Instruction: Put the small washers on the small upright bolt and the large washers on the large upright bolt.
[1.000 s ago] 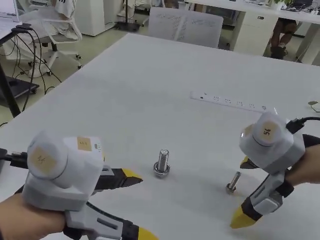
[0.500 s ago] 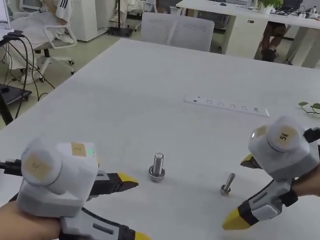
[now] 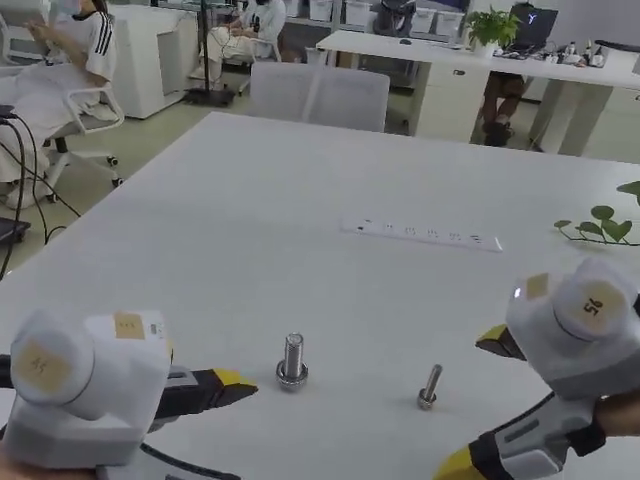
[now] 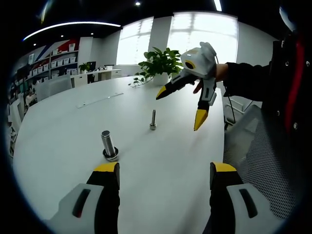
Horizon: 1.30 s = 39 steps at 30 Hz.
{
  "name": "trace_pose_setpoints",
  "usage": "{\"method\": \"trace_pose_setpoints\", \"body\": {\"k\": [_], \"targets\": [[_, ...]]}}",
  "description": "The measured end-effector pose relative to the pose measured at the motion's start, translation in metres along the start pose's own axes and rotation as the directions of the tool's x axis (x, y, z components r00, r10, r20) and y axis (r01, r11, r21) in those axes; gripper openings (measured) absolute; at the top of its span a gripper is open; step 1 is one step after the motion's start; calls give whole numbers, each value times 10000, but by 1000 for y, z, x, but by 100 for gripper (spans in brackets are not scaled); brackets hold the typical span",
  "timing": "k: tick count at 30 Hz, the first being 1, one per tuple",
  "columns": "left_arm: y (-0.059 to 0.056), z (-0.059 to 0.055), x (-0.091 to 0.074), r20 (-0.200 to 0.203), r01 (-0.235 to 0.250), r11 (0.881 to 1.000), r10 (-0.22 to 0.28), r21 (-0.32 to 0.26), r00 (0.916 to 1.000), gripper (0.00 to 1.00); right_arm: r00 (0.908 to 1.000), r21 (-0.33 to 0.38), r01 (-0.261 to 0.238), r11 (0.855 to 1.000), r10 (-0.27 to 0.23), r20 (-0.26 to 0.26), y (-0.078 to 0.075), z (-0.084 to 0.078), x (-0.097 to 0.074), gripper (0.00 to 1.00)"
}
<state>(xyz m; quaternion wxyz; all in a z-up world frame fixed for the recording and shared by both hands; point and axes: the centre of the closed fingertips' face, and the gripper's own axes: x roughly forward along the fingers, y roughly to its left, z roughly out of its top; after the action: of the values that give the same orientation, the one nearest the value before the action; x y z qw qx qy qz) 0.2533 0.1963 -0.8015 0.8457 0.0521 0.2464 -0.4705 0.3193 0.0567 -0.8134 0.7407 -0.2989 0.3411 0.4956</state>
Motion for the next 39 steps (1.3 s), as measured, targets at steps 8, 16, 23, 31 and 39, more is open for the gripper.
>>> {"method": "trace_pose_setpoints", "body": {"k": [8, 16, 23, 31, 39], "targets": [[-5, 4, -7, 139, -42, 10000, 42, 57, 9999, 75, 9989, 447, 234, 9987, -252, 403, 21, -7, -16, 100], [-8, 8, -13, 282, -109, 9999, 107, 88, 9995, 75, 9899, 1080, 544, 9927, -678, 1247, 38, -4, -35, 100], [-11, 7, -16, 341, -152, 9999, 152, 5, 9993, 75, 9802, 1515, 779, 9854, -1035, 1690, 48, -9, -42, 100], [-14, 3, -18, 394, -214, 9996, 220, -165, 9990, 75, 9600, 2243, 1110, 9682, -1628, 2277, 41, -20, -38, 99], [-10, 1, -19, 461, -298, 9990, 313, -328, 9984, 75, 9545, 2534, 1001, 9622, -1647, 2484, 42, -23, -25, 97]]}}
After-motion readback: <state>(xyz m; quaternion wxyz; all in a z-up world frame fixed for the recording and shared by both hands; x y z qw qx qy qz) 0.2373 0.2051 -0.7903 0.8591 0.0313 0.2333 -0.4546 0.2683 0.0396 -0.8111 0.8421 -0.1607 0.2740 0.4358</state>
